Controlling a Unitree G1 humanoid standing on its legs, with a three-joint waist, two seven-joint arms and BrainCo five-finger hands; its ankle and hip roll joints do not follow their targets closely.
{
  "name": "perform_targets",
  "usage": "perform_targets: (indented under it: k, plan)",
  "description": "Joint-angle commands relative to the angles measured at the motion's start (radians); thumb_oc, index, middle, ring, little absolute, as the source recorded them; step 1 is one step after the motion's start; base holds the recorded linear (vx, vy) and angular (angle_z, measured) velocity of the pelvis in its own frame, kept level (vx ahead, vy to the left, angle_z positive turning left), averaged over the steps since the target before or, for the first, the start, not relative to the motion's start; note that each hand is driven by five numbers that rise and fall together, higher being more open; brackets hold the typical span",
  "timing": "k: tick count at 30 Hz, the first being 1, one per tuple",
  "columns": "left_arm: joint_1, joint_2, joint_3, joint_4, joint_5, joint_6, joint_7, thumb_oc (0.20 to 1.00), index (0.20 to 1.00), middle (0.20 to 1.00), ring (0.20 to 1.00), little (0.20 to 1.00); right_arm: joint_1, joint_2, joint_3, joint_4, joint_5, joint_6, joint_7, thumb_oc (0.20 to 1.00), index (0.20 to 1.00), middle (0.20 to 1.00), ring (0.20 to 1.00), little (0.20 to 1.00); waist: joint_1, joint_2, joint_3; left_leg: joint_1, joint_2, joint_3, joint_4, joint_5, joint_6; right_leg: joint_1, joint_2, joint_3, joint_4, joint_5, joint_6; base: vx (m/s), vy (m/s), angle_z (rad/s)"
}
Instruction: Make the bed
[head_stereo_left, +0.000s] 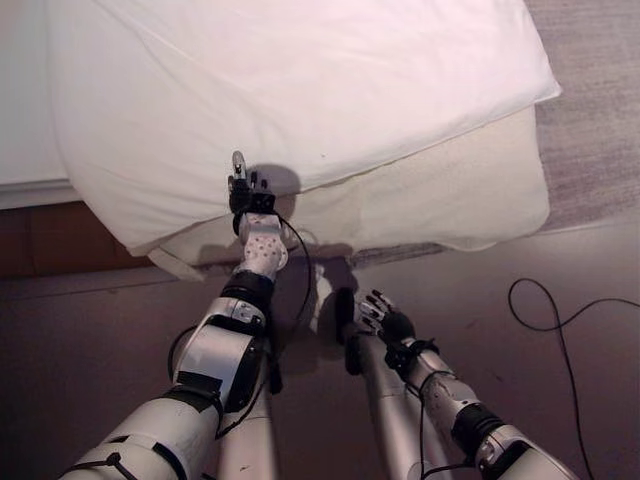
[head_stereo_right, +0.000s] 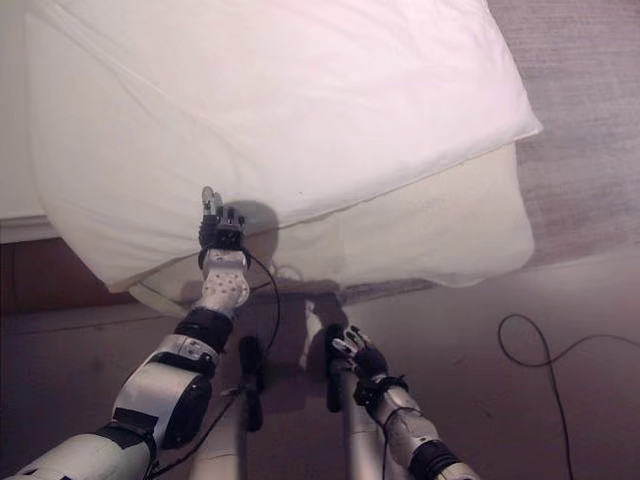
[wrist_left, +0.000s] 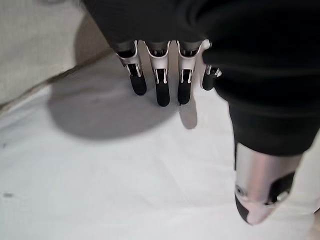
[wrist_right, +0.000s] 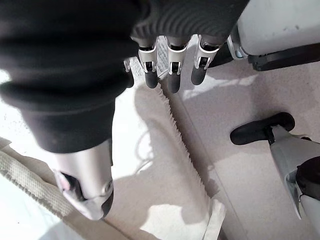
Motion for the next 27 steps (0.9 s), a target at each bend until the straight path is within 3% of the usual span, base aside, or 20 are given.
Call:
perform_targets:
  k: [1,9,18,27]
  plan:
    - [0.018,-0.044,0.013,-0.099,0.108,-0.032,0.041,1.000,1.000,1.000,1.000,1.000,0.043,-0.045,-0.024,-0.088,-0.004,0.001,-0.009,1.000,1.000,1.000,1.000,1.000,-0.004,0.066,-0.006,-0.063,-0.025,0.007,-0.001,0.013,0.025,-0.002,-0.017,0.012,-0.088,0.043,0.127,0.00,-0.007,0.04]
    - [0.237,-0.063,-0.035,-0.339,0.107,-0.031,0.033,1.000,1.000,1.000,1.000,1.000,0.064,-0.070,-0.065,-0.129,-0.014,0.003,-0.012,1.000,1.000,1.000,1.000,1.000,0.013,0.085,0.018,-0.063,-0.035,0.003,-0.012,0.018,0.032,-0.005,-0.019,0.009,-0.088,0.041,0.123,0.00,0.001,0.00]
    - [0.313,-0.076,-0.066,-0.356,0.033,-0.032,0.005,1.000,1.000,1.000,1.000,1.000,0.061,-0.085,-0.065,-0.137,-0.029,0.002,-0.005,1.000,1.000,1.000,1.000,1.000,0.012,0.084,0.023,-0.072,-0.032,0.014,-0.007,0.012,0.036,-0.026,-0.020,0.019,-0.075,0.042,0.124,0.00,0.005,0.01]
    - [0.249,-0.053,-0.065,-0.256,-0.033,0.001,-0.111,1.000,1.000,1.000,1.000,1.000,0.054,-0.080,-0.038,-0.106,-0.036,-0.005,0.020,1.000,1.000,1.000,1.000,1.000,-0.008,0.068,0.012,-0.083,-0.024,0.027,0.007,0.001,0.032,-0.045,-0.014,0.036,-0.061,0.039,0.123,0.00,0.004,-0.01]
